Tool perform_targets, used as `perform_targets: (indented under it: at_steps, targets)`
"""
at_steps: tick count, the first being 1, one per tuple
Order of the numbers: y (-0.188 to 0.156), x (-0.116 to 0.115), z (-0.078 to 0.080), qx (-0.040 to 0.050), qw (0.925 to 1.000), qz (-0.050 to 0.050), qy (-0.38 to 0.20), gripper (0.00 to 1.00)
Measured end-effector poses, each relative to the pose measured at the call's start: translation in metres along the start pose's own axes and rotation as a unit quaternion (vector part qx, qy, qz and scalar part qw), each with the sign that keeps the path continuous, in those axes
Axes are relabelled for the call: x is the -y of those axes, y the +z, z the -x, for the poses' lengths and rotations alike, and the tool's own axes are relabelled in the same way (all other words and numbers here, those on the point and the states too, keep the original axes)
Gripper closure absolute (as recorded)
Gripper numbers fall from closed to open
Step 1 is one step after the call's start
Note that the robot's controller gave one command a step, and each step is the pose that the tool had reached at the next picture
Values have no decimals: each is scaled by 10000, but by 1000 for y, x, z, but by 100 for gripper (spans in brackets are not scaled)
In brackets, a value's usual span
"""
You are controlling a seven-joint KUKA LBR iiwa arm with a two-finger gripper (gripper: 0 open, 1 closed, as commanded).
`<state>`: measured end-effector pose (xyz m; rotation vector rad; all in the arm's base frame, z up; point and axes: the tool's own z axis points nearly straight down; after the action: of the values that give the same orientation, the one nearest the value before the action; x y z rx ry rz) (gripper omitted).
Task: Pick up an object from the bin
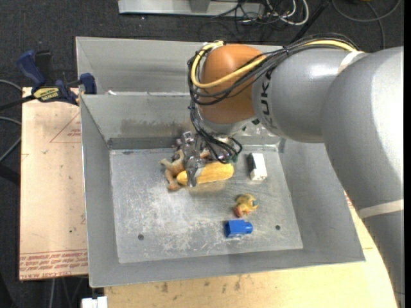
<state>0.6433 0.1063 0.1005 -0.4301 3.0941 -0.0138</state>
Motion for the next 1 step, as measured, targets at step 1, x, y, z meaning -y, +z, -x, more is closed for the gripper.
perform_targets:
  at_steps: [1]
  targets:
    - [0, 0, 0, 2, 10000, 5, 3, 100]
